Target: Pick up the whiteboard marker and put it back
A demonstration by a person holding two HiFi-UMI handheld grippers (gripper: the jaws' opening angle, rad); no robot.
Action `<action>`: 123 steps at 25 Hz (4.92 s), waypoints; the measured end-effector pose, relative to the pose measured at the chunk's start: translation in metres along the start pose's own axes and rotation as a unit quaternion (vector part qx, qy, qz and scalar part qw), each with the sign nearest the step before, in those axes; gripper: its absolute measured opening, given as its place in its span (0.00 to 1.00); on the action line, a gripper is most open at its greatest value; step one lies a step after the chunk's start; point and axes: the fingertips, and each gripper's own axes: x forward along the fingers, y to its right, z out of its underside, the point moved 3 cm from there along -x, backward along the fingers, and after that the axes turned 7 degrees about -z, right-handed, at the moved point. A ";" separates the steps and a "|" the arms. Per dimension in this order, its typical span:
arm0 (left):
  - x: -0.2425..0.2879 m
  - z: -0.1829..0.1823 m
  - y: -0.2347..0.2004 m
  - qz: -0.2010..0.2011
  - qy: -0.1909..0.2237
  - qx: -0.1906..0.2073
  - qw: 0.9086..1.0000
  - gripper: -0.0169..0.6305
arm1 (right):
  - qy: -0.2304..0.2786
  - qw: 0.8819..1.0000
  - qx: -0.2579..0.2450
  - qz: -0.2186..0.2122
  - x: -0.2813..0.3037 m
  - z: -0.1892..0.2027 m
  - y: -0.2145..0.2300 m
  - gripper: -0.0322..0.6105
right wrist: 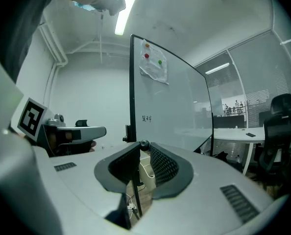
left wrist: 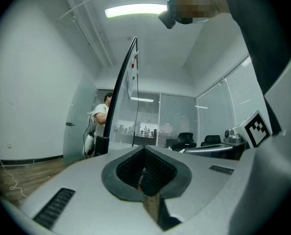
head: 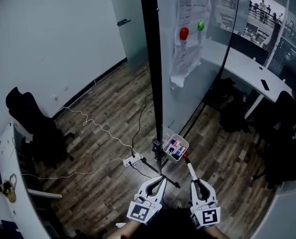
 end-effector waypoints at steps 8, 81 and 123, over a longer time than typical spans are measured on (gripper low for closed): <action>0.002 0.000 -0.003 -0.007 0.001 -0.004 1.000 0.04 | 0.000 1.000 -0.013 0.000 -0.007 -0.002 0.005 0.17; 0.020 0.002 -0.072 0.036 -0.030 -0.022 0.999 0.04 | -0.080 0.996 0.041 0.017 0.107 0.047 -0.024 0.17; 0.041 0.008 -0.086 0.009 -0.045 -0.026 0.999 0.04 | -0.145 0.988 0.061 -0.002 0.152 0.077 -0.010 0.17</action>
